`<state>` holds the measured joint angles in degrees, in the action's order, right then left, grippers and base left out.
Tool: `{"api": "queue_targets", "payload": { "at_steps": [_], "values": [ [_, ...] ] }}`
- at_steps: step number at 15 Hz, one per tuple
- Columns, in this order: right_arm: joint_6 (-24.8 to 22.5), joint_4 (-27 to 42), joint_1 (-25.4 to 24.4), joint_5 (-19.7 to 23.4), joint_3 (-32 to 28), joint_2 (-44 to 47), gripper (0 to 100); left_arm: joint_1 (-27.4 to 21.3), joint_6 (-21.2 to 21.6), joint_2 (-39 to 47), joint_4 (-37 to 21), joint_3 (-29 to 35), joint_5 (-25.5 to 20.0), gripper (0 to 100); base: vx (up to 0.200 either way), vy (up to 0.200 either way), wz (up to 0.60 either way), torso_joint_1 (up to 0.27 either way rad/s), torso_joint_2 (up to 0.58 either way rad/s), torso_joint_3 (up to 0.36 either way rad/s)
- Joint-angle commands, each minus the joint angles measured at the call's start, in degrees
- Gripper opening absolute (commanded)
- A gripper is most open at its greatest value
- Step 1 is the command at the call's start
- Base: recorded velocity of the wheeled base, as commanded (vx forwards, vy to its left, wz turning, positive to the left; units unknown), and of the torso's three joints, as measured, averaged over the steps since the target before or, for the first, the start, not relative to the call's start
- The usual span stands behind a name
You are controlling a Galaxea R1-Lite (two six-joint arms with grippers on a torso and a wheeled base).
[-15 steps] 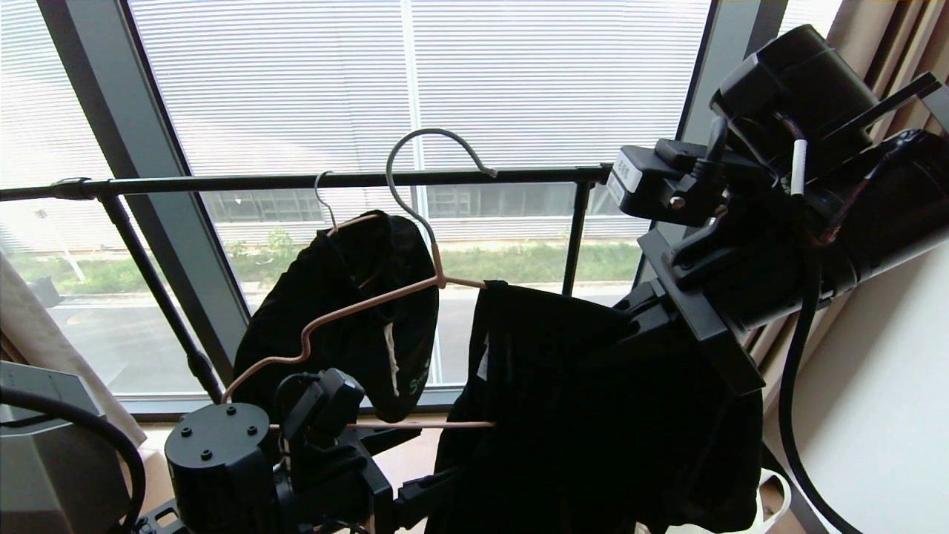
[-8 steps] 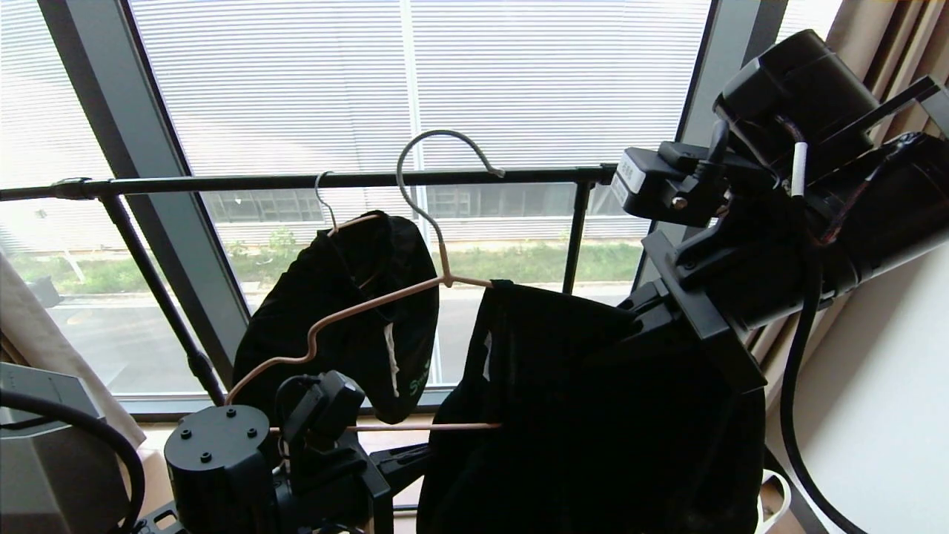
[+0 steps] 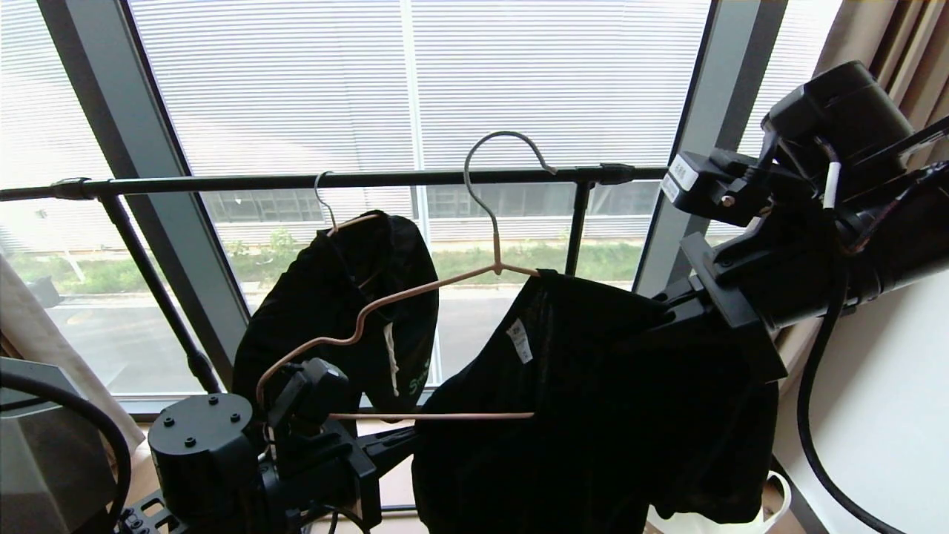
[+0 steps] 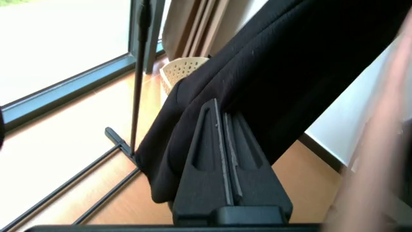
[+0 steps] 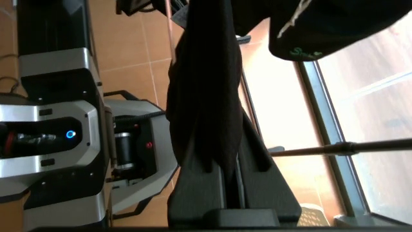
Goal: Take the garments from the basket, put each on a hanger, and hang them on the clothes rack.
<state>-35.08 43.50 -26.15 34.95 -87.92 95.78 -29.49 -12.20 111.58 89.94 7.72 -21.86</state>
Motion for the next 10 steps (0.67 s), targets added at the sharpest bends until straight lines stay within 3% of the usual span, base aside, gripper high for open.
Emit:
{"api": "queue_targets", "payload": {
  "at_steps": [1, 6, 10],
  "values": [
    [-0.07, -0.78, 1.63, -0.32, 3.10, -1.12, 0, 1.28, -0.28, -0.93, 0.06, 0.11, 0.15, 0, 0.000, 0.000, 0.00, 0.000, 0.00, 0.000],
    [-0.25, -9.83, 3.47, -0.32, 11.10, -2.09, 0, 2.42, -0.37, -2.07, 0.06, 0.19, -0.03, 0, 0.000, 0.000, 0.00, 0.000, 0.00, 0.000],
    [0.10, -10.71, 3.03, 1.00, 10.57, -2.79, 0, 1.72, -0.37, -1.98, 0.06, -0.33, -0.03, 0, 0.000, 0.000, 0.00, 0.000, 0.00, 0.000]
  ]
}}
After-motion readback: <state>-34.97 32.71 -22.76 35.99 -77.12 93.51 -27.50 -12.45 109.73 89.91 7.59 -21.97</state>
